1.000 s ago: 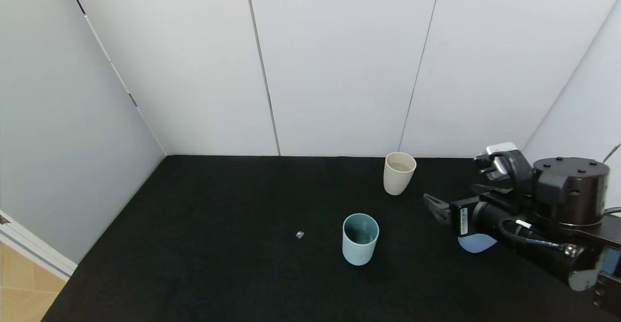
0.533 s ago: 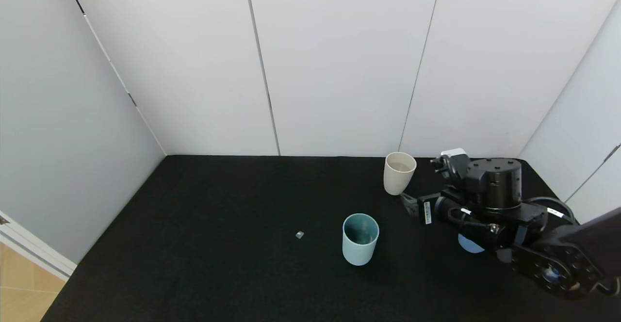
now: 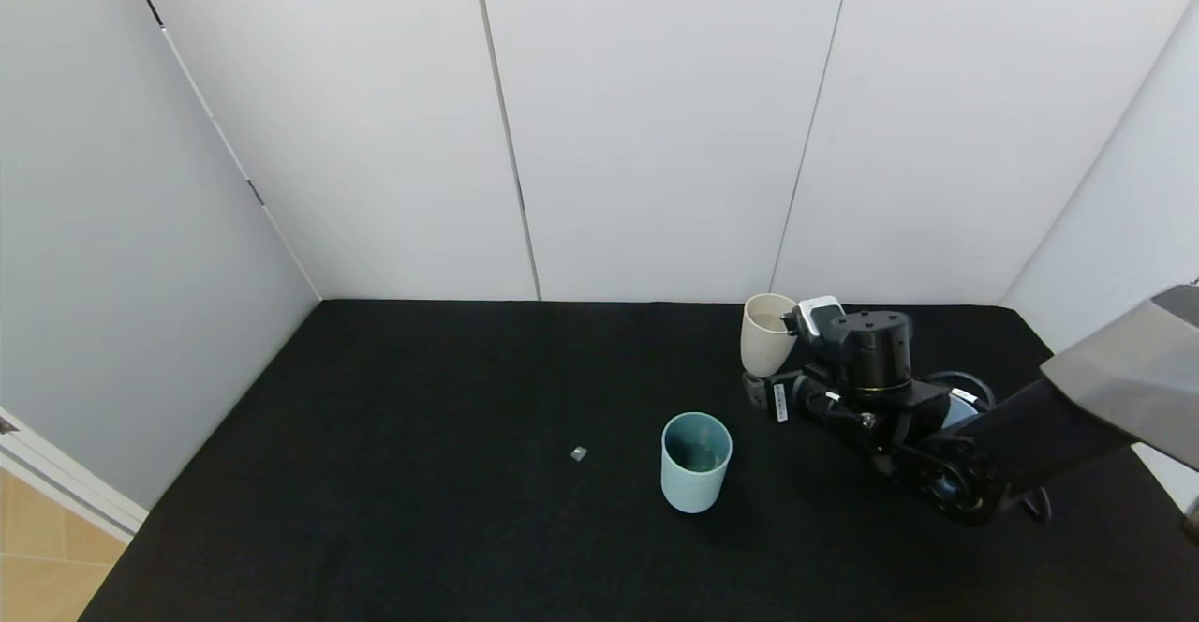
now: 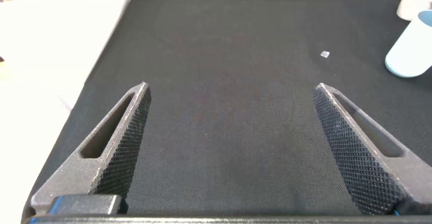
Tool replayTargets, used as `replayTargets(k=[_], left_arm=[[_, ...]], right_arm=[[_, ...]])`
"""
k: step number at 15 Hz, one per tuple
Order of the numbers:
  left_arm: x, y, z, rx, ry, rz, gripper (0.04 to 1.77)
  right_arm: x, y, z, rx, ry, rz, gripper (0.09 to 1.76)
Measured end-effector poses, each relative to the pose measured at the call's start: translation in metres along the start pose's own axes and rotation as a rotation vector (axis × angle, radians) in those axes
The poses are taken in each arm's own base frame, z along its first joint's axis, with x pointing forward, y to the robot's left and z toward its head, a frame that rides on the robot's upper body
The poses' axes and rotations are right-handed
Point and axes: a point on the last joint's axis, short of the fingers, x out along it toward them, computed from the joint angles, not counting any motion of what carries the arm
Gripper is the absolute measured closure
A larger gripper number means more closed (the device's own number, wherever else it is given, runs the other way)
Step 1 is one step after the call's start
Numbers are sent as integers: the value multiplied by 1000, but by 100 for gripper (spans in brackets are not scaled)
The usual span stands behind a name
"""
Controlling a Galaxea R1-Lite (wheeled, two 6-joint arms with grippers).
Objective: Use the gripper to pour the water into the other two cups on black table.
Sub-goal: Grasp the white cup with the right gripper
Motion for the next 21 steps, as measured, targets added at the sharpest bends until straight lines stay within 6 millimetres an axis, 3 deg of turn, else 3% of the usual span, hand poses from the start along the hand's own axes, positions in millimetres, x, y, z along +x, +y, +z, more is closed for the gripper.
replayTargets(k=[3, 9, 21], left_arm=[[0, 0, 0, 0, 0, 0, 9], [0, 0, 0, 0, 0, 0, 9], [0, 0, 0, 0, 0, 0, 9]], right_arm=[[20, 0, 1, 3, 6, -10, 14], [51, -18, 11, 26, -2, -61, 14], [76, -10, 23, 81, 0, -51, 14]])
